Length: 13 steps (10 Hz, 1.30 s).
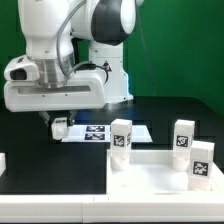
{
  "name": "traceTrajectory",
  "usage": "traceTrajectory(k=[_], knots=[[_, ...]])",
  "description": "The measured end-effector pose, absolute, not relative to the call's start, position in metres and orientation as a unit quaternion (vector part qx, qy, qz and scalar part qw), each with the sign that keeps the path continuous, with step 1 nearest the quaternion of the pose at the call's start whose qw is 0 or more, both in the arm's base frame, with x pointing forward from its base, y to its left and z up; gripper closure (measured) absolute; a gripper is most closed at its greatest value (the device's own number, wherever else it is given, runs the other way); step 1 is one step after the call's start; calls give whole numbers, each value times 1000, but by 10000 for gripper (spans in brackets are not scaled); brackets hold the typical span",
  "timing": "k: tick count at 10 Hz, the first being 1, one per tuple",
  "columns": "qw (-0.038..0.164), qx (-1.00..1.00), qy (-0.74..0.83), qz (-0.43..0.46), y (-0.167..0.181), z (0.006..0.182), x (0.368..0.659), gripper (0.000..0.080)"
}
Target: Assemble square table
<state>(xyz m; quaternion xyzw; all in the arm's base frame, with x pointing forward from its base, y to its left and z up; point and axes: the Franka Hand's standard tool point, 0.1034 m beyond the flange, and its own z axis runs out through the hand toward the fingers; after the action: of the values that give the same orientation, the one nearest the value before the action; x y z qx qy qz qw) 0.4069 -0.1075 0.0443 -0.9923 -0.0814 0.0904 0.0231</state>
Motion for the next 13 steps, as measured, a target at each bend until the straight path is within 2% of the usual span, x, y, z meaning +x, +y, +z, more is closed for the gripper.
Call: traceTrajectory(k=[1,2,6,9,13], knots=[[24,-982,-170,78,-96,48,416,518],[15,-971,-227,74,-94,47,416,518],[19,-942,-326,78,-104,46,413,518],[4,-838,-542,56,-102,47,428,518],[-6,-766,-639,65,-113,48,428,518]])
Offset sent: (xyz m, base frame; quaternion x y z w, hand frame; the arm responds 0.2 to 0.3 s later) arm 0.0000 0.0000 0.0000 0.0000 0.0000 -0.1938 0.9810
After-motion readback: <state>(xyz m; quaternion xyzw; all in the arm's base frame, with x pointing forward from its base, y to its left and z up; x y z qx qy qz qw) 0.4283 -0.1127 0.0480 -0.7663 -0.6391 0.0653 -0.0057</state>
